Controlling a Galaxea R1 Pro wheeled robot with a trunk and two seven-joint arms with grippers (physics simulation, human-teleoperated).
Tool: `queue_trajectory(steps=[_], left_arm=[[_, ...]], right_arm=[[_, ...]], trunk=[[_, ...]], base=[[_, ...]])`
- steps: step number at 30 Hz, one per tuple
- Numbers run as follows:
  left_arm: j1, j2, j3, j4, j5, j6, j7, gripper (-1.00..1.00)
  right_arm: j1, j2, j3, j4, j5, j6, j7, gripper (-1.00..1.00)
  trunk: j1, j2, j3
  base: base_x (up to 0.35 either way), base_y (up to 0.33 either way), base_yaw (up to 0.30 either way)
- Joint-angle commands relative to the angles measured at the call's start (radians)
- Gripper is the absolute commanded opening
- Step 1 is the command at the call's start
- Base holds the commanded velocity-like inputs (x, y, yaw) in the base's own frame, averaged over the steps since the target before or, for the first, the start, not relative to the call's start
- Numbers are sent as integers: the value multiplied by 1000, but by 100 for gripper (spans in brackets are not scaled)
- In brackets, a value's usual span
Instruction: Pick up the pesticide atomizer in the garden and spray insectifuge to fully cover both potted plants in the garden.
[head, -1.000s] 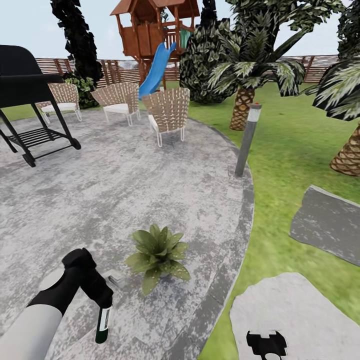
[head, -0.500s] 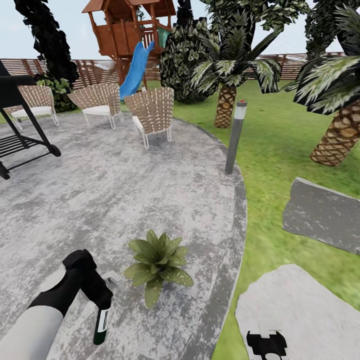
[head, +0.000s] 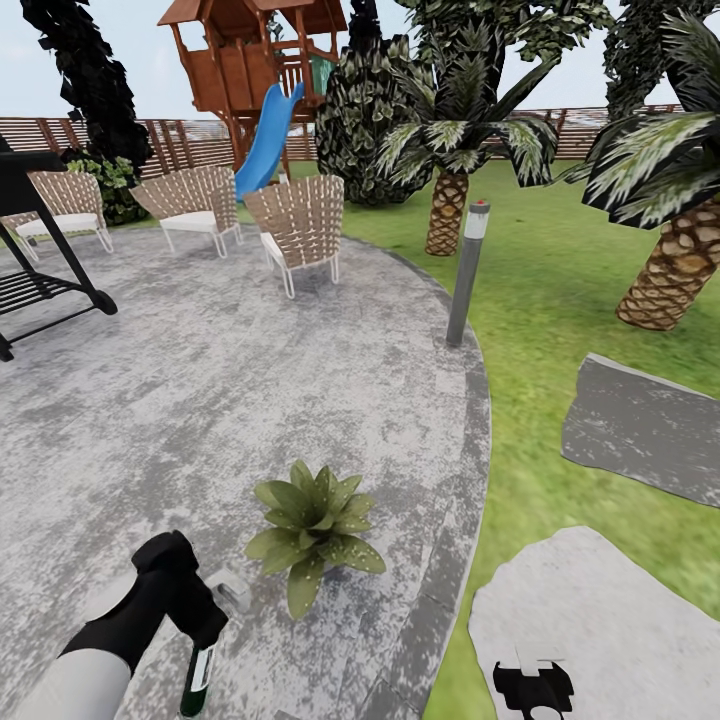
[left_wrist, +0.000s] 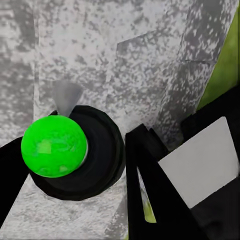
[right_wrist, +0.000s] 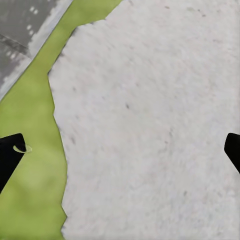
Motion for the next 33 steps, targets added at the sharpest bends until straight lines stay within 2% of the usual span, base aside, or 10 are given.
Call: queue_trajectory(steps=[1, 3, 5, 7, 10, 13, 16, 26, 33], left_arm=[[0, -8, 9, -1, 20, 9, 6, -100], [1, -26, 15, -1, 94, 9, 54, -100], [1, -50, 17, -1, 172, 9, 155, -100], [2, -70, 16, -1, 214, 9, 240, -100], [3, -69, 17, -1, 224, 7, 273, -100], [52, -61, 16, -1, 216, 2, 279, -100], [75, -51, 16, -1, 215, 0, 281, -100], [79, -53, 16, -13, 222, 3, 282, -100], [79, -50, 17, -16, 221, 5, 281, -100]], right_arm=[[-1, 0, -8, 2, 10, -4, -3, 100], [-1, 0, -8, 2, 10, -4, -3, 100], [-1, 0, -8, 2, 10, -4, -3, 100], [-1, 0, -8, 2, 10, -4, -3, 100], [-1, 0, -8, 2, 10, -4, -3, 100], [-1, 1, -8, 2, 10, -4, -3, 100], [-1, 1, -8, 2, 10, -4, -3, 100], [-1, 0, -8, 2, 10, -4, -3, 100], [-1, 0, -8, 2, 10, -4, -3, 100]], trunk=[[0, 0, -1], [0, 0, -1], [0, 0, -1], [0, 0, -1], [0, 0, -1], [0, 0, -1], [0, 0, -1], [0, 0, -1], [0, 0, -1]], base=[[0, 0, 0], [0, 0, 0], [0, 0, 0], [0, 0, 0], [0, 0, 0], [0, 0, 0], [0, 0, -69], [-9, 9, -248], [-160, 202, -169]])
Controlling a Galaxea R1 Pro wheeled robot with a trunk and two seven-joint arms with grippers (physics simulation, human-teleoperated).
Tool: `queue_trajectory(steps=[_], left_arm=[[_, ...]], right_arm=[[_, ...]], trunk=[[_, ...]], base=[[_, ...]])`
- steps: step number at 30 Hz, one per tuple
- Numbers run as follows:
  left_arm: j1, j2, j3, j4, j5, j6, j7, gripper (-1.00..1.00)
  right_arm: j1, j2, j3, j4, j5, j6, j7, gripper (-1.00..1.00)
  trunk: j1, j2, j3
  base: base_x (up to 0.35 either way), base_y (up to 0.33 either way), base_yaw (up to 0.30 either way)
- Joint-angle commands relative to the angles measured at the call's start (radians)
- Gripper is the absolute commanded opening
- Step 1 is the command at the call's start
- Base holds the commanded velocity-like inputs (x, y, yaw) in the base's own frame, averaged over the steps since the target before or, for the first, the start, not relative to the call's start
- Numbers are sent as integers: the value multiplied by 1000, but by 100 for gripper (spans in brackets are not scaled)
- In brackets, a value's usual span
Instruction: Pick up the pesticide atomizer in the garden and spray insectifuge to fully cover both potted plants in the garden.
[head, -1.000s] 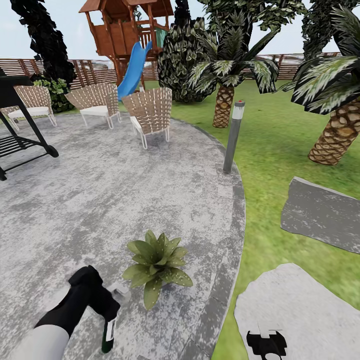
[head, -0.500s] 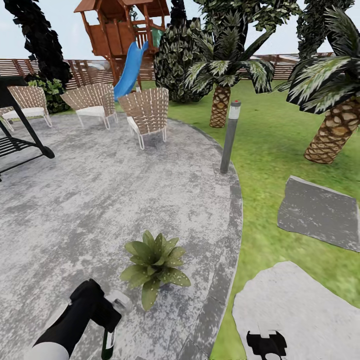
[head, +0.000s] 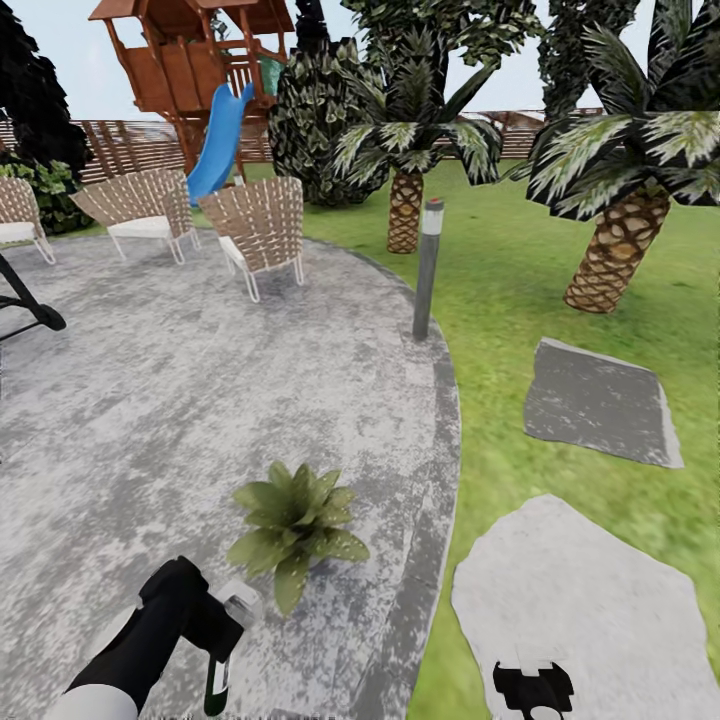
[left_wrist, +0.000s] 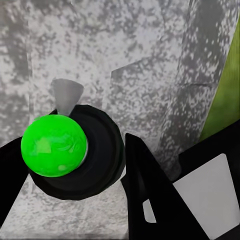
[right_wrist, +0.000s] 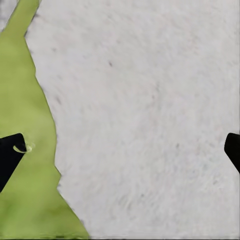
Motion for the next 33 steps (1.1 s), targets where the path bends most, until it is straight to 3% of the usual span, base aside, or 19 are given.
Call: queue_trajectory(steps=[1, 6, 14, 16, 17, 21, 25, 27, 30, 33], left_arm=[[0, 0, 2, -1, -8, 4, -10, -100], [0, 1, 2, -1, -8, 6, -10, -100], [-6, 0, 0, 2, -1, 9, -19, -100], [-13, 1, -3, 9, -5, 10, -34, -100], [-16, 3, -5, 8, -11, 13, -71, -100], [-89, 27, -15, 8, -84, 18, -262, -100], [-149, 29, -15, 12, -223, 19, -441, -100], [-186, 26, -14, 13, -318, 19, -533, -100], [-196, 22, -16, 13, -372, 18, -533, -100], [-191, 28, -16, 13, -385, 11, -533, -100]], right_arm=[[-1, 0, -8, 2, 10, -4, -3, 100], [-1, 0, -8, 2, 10, -4, -3, 100], [-1, 0, -8, 2, 10, -4, -3, 100], [-1, 0, -8, 2, 10, -4, -3, 100], [-1, 0, -8, 2, 10, -4, -3, 100], [-1, 0, -8, 2, 10, -4, -3, 100], [-1, 0, -8, 2, 10, -4, -3, 100], [-1, -2, -8, 3, 12, -5, -3, 100], [-1, -5, -8, 3, 13, -6, -3, 100], [-1, -6, -8, 3, 15, -6, -4, 100]], trunk=[[-1, 0, -1], [-1, 0, -1], [-1, 0, -1], [-1, 0, -1], [-1, 0, -1], [-1, 0, -1], [-1, 0, -1], [-1, 0, -1], [-1, 0, -1], [-1, 0, -1]], base=[[-189, 243, -21], [-191, 247, -22], [-52, 287, -229], [-2, 240, -259], [-1, 91, -246], [0, 18, -184], [0, 2, -37], [0, 0, -5], [0, 0, -1], [0, 0, 0]])
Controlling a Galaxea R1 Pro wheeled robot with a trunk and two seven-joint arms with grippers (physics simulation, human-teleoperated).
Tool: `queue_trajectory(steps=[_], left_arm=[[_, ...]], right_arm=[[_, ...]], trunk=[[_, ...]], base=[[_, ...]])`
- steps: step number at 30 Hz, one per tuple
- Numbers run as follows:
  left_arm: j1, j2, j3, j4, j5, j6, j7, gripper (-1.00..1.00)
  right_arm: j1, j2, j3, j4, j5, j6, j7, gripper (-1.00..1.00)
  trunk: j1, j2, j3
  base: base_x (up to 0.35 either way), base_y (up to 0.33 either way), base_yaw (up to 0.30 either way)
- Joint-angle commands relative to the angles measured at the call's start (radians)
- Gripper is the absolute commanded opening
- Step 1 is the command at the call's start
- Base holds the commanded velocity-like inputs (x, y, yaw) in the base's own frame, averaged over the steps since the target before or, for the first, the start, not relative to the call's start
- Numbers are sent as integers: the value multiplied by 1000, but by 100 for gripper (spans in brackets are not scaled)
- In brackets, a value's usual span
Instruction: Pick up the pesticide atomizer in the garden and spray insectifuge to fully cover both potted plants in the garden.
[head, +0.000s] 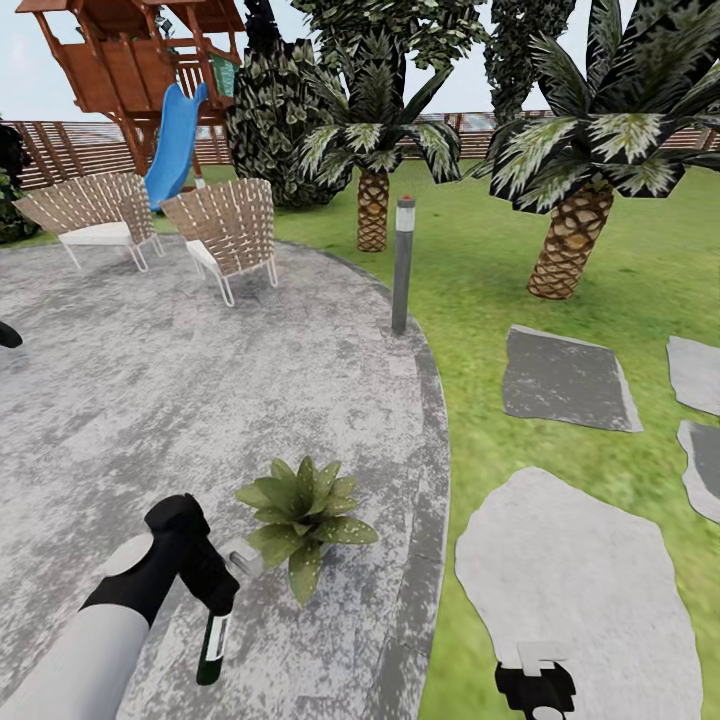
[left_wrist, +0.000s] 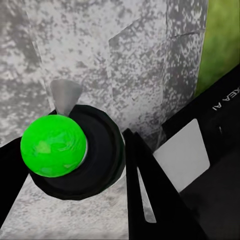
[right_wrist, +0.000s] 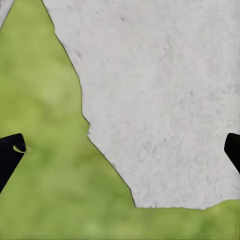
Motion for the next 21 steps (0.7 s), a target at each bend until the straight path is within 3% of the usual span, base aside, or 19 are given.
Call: queue_trajectory(steps=[1, 4, 10, 14, 21], left_arm=[[0, 0, 1, -1, -10, 9, -10, -100], [8, 2, 1, 1, -11, 6, -10, -100], [89, 4, 12, 0, -3, 6, -10, -100], [93, -5, 16, -14, 4, 10, 15, -100], [71, -3, 15, -18, 5, 16, 18, -100]], right_arm=[[-1, 0, -8, 2, 10, -4, -3, 100], [-1, 0, -8, 2, 11, -4, -2, 100], [-1, 2, -8, 2, 9, -4, -2, 100], [-1, 6, -8, 1, 6, -4, -2, 100], [-1, 5, -9, 2, 5, -3, -2, 100]], trunk=[[0, 0, -1], [0, 0, -1], [0, 0, -1], [0, 0, -1], [0, 0, -1]], base=[[0, 0, 0], [0, 0, 0], [0, 0, 0], [0, 0, -14], [-76, 71, -228]])
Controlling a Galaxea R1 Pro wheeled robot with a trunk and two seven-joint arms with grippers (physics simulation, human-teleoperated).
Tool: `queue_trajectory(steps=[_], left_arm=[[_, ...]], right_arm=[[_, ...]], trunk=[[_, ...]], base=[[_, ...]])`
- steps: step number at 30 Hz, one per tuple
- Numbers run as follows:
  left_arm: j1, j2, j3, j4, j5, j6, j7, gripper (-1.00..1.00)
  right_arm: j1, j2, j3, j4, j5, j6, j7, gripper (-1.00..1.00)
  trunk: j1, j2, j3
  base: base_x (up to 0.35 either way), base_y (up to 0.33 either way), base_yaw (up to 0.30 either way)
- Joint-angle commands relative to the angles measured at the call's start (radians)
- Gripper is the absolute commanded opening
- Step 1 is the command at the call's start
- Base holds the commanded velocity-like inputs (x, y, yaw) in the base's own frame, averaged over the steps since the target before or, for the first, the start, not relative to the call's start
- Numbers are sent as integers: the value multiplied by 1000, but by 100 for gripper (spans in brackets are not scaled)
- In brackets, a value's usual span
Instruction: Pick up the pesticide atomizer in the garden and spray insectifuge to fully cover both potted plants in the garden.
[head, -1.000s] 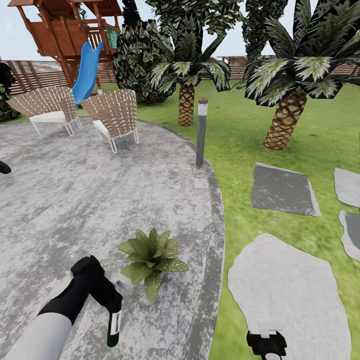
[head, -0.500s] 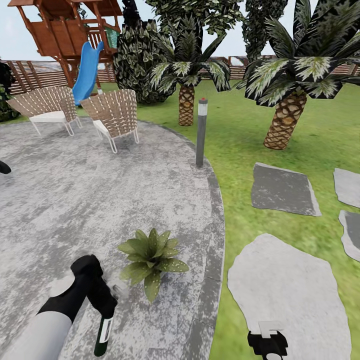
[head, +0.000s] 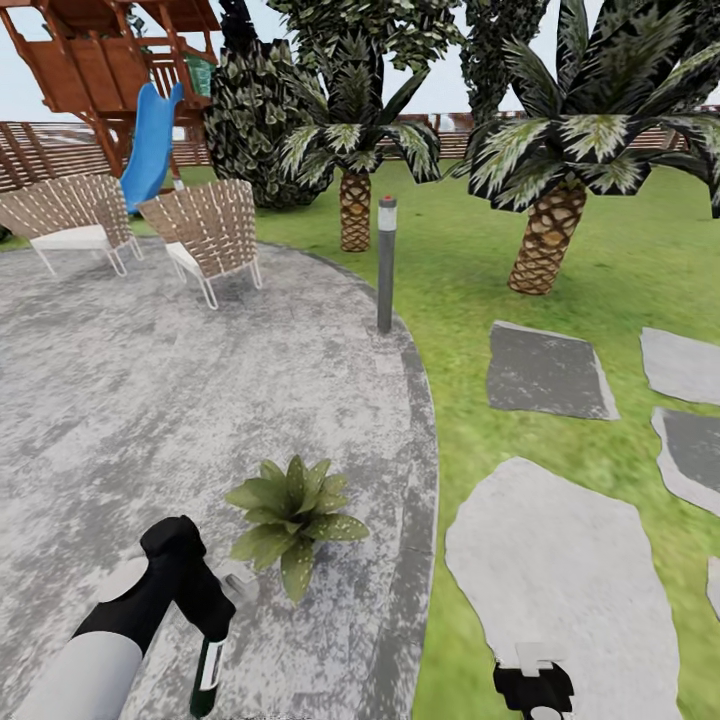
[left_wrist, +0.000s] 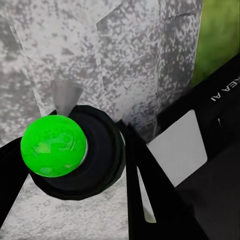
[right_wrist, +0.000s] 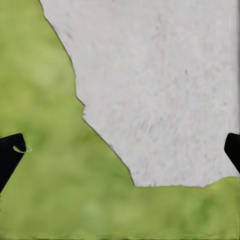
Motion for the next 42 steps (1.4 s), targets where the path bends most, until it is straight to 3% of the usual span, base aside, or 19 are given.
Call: queue_trajectory(steps=[1, 12, 20, 25, 38, 42], left_arm=[[-3, -2, 1, -1, -8, 11, -10, -100], [-10, -8, 0, -1, -8, 12, -16, -100], [-38, -7, 0, -2, -8, 14, -30, -100], [-109, 3, -9, -1, -21, 5, -38, -100], [-105, 5, -12, -1, -23, 2, -38, -100], [-106, 5, -12, -1, -42, 3, -38, -100]], right_arm=[[-1, 0, -8, 2, 10, -4, -3, 100], [-1, 0, -8, 1, 10, -4, -3, 100], [-1, 0, -8, 1, 10, -4, -3, 100], [-1, 0, -8, 1, 10, -4, -4, 100], [-1, -3, -8, 1, 11, -6, -5, 100], [-1, 1, -8, 1, 9, -4, -4, 100]], trunk=[[-1, 0, -1], [-1, 0, -1], [-1, 0, -1], [-1, 0, -1], [-1, 0, -1], [-1, 0, -2]], base=[[-211, 199, -260], [-97, 265, -171], [198, 260, -23], [79, 48, -195], [-7, 1, -10], [-270, 26, -31]])
